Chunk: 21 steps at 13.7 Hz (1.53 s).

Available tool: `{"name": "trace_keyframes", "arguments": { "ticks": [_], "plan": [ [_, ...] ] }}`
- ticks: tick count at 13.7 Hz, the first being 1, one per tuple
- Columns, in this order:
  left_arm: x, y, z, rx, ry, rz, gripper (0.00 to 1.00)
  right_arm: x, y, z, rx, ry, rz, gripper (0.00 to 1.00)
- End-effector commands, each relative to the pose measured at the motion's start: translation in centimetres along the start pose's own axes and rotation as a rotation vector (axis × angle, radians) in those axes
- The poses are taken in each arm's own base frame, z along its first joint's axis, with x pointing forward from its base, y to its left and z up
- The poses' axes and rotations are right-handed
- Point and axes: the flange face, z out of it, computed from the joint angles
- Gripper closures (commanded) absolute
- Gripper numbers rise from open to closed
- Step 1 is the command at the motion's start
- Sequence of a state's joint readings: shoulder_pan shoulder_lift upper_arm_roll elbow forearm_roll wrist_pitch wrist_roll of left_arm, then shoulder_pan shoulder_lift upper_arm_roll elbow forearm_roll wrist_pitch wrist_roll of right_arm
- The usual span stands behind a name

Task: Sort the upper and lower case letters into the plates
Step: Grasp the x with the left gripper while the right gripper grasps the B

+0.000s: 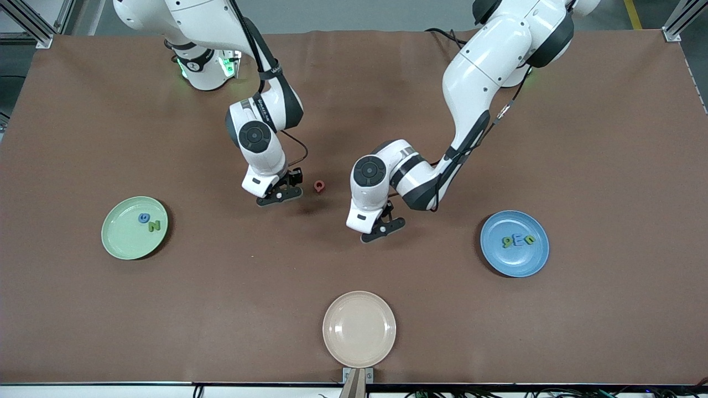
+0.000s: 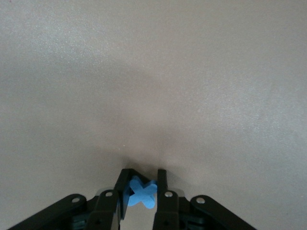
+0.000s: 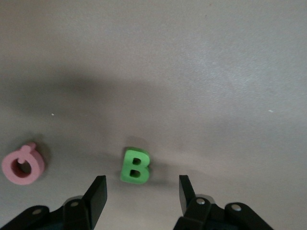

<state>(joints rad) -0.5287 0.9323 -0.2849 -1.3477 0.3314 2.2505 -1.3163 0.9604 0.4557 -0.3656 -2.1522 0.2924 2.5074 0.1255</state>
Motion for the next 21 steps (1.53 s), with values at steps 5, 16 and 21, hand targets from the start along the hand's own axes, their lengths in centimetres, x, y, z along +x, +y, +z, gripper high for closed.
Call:
{"name": "trace_keyframes", "arguments": {
  "ticks": [5,16,21],
  "plan": [
    [3.0,-1.7,-3.6,0.068,0.021,-0.092,0.99,0.6,-0.8,1.7,0.020,0.005,0.041,0.34],
    [22.7,-18.3,-12.0,0.180,-0.019,-0.123,0.99,0.6,-0.5,1.8,0.019,-0.003,0.046,0.87],
    [27.8,-25.6,-10.3,0.206,-0.064,-0.153,0.99,1.6,4.1,-3.7,0.054,-0.051,0.064,0.88]
  ]
}}
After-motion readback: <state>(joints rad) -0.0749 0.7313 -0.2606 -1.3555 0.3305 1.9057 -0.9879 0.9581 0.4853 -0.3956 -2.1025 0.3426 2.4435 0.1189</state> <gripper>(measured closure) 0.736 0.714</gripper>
